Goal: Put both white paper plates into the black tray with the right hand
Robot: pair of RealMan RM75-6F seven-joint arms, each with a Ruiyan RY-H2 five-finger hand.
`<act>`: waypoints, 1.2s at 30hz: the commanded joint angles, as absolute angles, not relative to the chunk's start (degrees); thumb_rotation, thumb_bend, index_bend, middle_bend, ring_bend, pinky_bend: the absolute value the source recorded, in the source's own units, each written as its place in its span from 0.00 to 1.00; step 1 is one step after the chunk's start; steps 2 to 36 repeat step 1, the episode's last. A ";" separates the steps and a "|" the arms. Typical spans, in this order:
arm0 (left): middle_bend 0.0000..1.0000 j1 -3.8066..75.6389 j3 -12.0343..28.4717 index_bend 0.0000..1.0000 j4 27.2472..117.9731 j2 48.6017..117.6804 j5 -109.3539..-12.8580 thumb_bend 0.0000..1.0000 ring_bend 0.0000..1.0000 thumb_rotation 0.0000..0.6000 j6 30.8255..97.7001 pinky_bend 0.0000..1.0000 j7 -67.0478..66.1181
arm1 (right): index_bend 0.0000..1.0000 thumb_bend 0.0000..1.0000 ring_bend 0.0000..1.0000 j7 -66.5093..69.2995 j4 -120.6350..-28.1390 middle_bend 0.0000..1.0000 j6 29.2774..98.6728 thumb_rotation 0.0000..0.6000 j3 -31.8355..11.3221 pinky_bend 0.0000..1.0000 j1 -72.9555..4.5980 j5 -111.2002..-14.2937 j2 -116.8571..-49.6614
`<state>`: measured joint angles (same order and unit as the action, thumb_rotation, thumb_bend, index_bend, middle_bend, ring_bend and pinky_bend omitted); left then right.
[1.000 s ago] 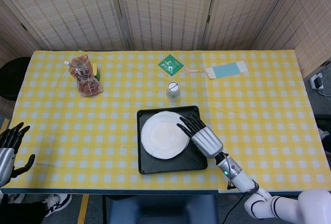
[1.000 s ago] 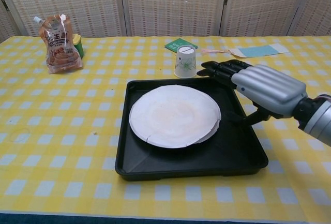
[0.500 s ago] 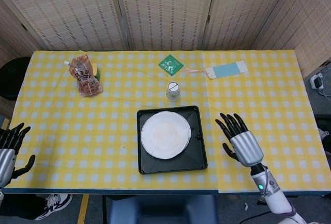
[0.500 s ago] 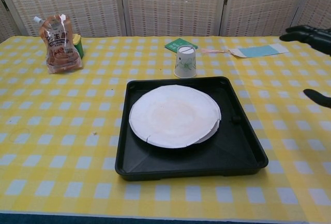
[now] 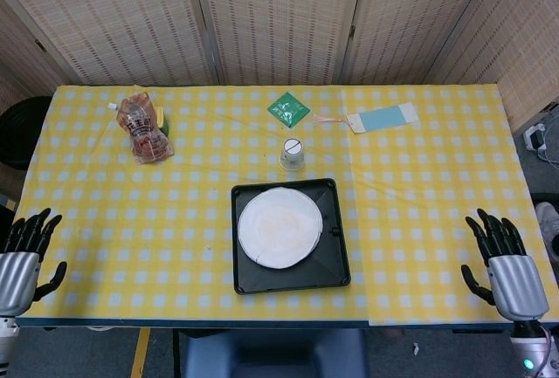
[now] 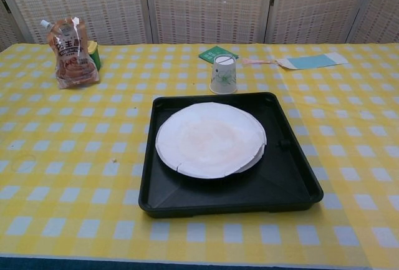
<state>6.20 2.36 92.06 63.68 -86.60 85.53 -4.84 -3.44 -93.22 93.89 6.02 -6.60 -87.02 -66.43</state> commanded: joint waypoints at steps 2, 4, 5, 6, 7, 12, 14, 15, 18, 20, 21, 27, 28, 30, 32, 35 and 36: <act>0.00 5.92 2.60 0.00 91.94 64.43 -86.55 0.46 0.00 1.00 86.37 0.00 -5.82 | 0.00 0.43 0.00 -3.26 -93.63 0.00 92.51 1.00 5.59 0.00 -6.50 -87.06 -65.99; 0.00 5.92 2.60 0.00 91.94 64.43 -86.55 0.46 0.00 1.00 86.37 0.00 -5.82 | 0.00 0.43 0.00 -3.26 -93.63 0.00 92.51 1.00 5.59 0.00 -6.50 -87.06 -65.99; 0.00 5.92 2.60 0.00 91.94 64.43 -86.55 0.46 0.00 1.00 86.37 0.00 -5.82 | 0.00 0.43 0.00 -3.26 -93.63 0.00 92.51 1.00 5.59 0.00 -6.50 -87.06 -65.99; 0.00 5.92 2.60 0.00 91.94 64.43 -86.55 0.46 0.00 1.00 86.37 0.00 -5.82 | 0.00 0.43 0.00 -3.26 -93.63 0.00 92.51 1.00 5.59 0.00 -6.50 -87.06 -65.99; 0.00 5.92 2.60 0.00 91.94 64.43 -86.55 0.46 0.00 1.00 86.37 0.00 -5.82 | 0.00 0.43 0.00 -3.26 -93.63 0.00 92.51 1.00 5.59 0.00 -6.50 -87.06 -65.99; 0.00 5.92 2.60 0.00 91.94 64.43 -86.55 0.46 0.00 1.00 86.37 0.00 -5.82 | 0.00 0.43 0.00 -3.26 -93.63 0.00 92.51 1.00 5.59 0.00 -6.50 -87.06 -65.99; 0.00 5.92 2.60 0.00 91.94 64.43 -86.55 0.46 0.00 1.00 86.37 0.00 -5.82 | 0.00 0.43 0.00 -3.26 -93.63 0.00 92.51 1.00 5.59 0.00 -6.50 -87.06 -65.99; 0.00 5.92 2.60 0.00 91.94 64.43 -86.55 0.46 0.00 1.00 86.37 0.00 -5.82 | 0.00 0.43 0.00 -3.26 -93.63 0.00 92.51 1.00 5.59 0.00 -6.50 -87.06 -65.99; 0.00 5.92 2.60 0.00 91.94 64.43 -86.55 0.46 0.00 1.00 86.37 0.00 -5.82 | 0.00 0.43 0.00 -3.26 -93.63 0.00 92.51 1.00 5.59 0.00 -6.50 -87.06 -65.99; 0.00 5.92 2.60 0.00 91.94 64.43 -86.55 0.46 0.00 1.00 86.37 0.00 -5.82 | 0.00 0.43 0.00 -3.26 -93.63 0.00 92.51 1.00 5.59 0.00 -6.50 -87.06 -65.99; 0.00 5.92 2.60 0.00 91.94 64.43 -86.55 0.46 0.00 1.00 86.37 0.00 -5.82 | 0.00 0.43 0.00 -3.26 -93.63 0.00 92.51 1.00 5.59 0.00 -6.50 -87.06 -65.99; 0.00 5.92 2.60 0.00 91.94 64.43 -86.55 0.46 0.00 1.00 86.37 0.00 -5.82 | 0.00 0.43 0.00 -3.26 -93.63 0.00 92.51 1.00 5.59 0.00 -6.50 -87.06 -65.99; 0.00 5.92 2.60 0.00 91.94 64.43 -86.55 0.46 0.00 1.00 86.37 0.00 -5.82 | 0.00 0.43 0.00 -3.26 -93.63 0.00 92.51 1.00 5.59 0.00 -6.50 -87.06 -65.99; 0.00 5.92 2.60 0.00 91.94 64.43 -86.55 0.46 0.00 1.00 86.37 0.00 -5.82 | 0.00 0.43 0.00 -3.26 -93.63 0.00 92.51 1.00 5.59 0.00 -6.50 -87.06 -65.99; 0.00 5.92 2.60 0.00 91.94 64.43 -86.55 0.46 0.00 1.00 86.37 0.00 -5.82 | 0.00 0.43 0.00 -3.26 -93.63 0.00 92.51 1.00 5.59 0.00 -6.50 -87.06 -65.99; 0.00 5.92 2.60 0.00 91.94 64.43 -86.55 0.46 0.00 1.00 86.37 0.00 -5.82 | 0.00 0.43 0.00 -3.26 -93.63 0.00 92.51 1.00 5.59 0.00 -6.50 -87.06 -65.99; 0.00 5.92 2.60 0.00 91.94 64.43 -86.55 0.46 0.00 1.00 86.37 0.00 -5.82 | 0.00 0.43 0.00 -3.26 -93.63 0.00 92.51 1.00 5.59 0.00 -6.50 -87.06 -65.99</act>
